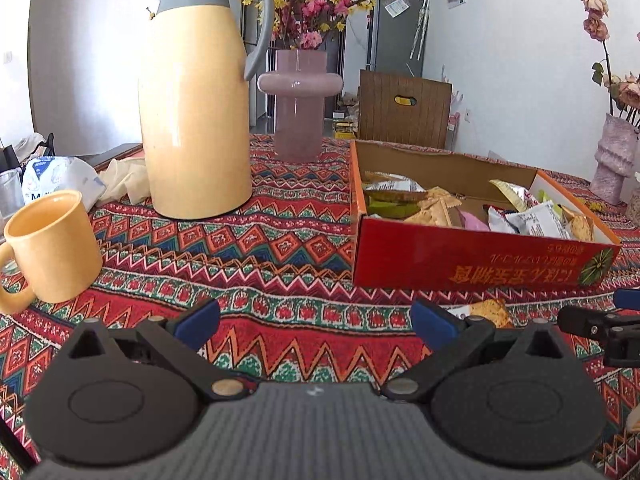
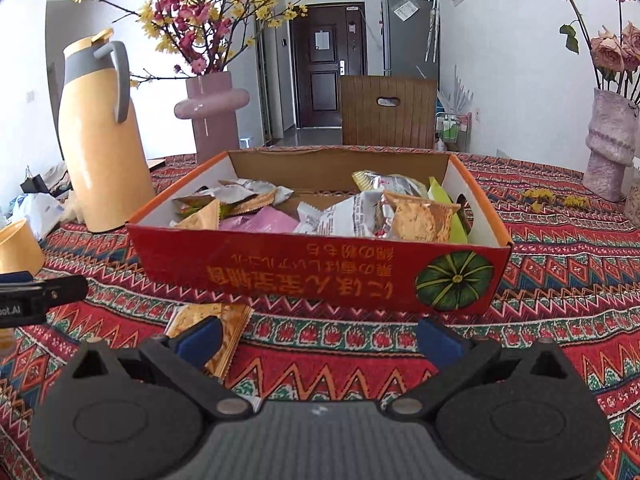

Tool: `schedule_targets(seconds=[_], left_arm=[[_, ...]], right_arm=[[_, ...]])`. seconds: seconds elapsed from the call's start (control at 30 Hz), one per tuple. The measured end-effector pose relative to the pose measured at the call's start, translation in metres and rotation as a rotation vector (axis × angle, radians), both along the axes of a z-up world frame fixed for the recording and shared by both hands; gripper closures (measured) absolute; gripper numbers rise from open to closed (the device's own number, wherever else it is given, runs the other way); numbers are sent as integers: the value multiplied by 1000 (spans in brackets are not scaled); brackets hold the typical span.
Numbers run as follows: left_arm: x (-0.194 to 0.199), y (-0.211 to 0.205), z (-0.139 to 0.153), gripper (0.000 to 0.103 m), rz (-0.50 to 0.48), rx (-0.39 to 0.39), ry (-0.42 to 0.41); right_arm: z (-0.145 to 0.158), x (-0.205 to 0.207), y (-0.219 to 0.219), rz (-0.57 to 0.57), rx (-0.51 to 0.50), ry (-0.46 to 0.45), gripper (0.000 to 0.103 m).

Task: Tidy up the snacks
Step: 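Move both tools back to the packets on the tablecloth, then grasp a white cookie packet with the right gripper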

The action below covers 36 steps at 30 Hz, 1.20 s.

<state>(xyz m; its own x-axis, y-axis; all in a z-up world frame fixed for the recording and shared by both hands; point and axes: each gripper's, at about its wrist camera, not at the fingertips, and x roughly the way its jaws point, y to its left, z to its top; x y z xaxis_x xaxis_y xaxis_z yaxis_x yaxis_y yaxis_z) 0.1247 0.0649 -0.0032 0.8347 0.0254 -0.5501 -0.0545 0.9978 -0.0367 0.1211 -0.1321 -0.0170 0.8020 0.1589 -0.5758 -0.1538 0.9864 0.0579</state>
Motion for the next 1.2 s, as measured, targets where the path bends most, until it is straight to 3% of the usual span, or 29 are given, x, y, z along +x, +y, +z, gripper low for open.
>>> schedule_targets(seconds=[0.43,0.7,0.87,1.2], left_arm=[[-22,16,-6,0,-40,-31,31],[-27,22,-11,0,-49,-51,53],[-29,23,-12,0,-52,-58,60],[-30,17,-11,0,-61,-56,62]], right_arm=[[-15,-1,31,22,48,125,0],[-25,-5,52,47,11,176,0],[-30,-5,65,38,-84,183,0],[-30,-10,62,62,-79,175,0]])
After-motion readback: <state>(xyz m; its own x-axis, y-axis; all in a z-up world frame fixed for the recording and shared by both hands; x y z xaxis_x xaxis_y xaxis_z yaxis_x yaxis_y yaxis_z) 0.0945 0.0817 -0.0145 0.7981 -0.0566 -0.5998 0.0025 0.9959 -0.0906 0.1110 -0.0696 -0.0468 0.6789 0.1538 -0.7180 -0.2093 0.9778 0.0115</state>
